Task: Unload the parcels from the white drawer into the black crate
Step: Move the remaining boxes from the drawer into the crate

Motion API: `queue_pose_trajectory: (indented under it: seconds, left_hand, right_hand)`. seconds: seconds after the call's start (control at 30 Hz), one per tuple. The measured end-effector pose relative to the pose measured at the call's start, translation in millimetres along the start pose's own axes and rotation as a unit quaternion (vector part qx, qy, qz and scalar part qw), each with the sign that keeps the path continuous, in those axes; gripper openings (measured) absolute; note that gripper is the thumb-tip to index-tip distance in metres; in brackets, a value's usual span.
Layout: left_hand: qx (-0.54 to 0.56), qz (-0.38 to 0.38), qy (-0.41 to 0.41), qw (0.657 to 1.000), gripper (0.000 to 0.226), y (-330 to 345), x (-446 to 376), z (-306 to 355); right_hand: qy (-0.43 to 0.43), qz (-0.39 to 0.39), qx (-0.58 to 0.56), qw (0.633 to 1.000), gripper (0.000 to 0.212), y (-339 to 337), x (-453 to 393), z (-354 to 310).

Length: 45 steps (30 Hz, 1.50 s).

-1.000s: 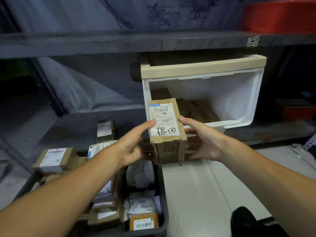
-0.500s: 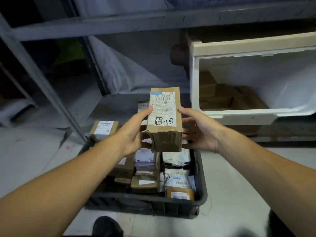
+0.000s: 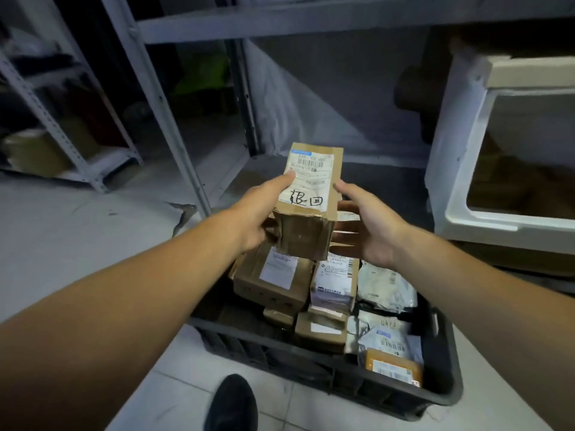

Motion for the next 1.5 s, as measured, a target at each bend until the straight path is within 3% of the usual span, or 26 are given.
queue_pose_trajectory:
  seconds: [0.17,0.33,0.43,0.5,0.83,1.13,1.5]
  left_hand:
    - [0.002,0.019,-0.023,1.0,0.041,-24,-34,-36]
    - [0.004,0.024,-0.063,0.998,0.061,-34,-68,-77]
    - [0.014,0.04,-0.074,0.996,0.035,-33,-82,-93]
    - [0.018,0.049,-0.084,0.995,0.029,-34,-89,-101]
    - [-0.108,0.073,-0.062,0.99,0.031,-56,-102,-104]
    - [-0.167,0.037,-0.034,0.985,0.032,-35,-99,-109]
    - [-0.248,0.093,0.004,0.964,0.029,-36,-104,-112]
  right_hand:
    - [0.015,0.018,0.017,1.0,0.038,20,-41,5]
    - [0.041,0.034,0.036,0.998,0.032,23,-84,18]
    - [0.038,0.05,0.063,0.996,0.028,20,-104,18]
    - [0.03,0.061,0.077,0.995,0.027,19,-114,17]
    - [0.003,0.041,0.123,0.992,0.029,41,-134,33]
    - [0.018,0.118,0.167,0.979,0.009,29,-128,34]
    - [0.0,0.187,0.233,0.954,0.029,31,-139,29]
Point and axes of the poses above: each hand's wrist, its own x-axis away from the middle knuckle, its own y-axis out of the palm, z = x × y, the point moved 2 cm from there along -x, towards the middle knuckle, and after that the axes turned 13 degrees about y, right-handed, at the moved point
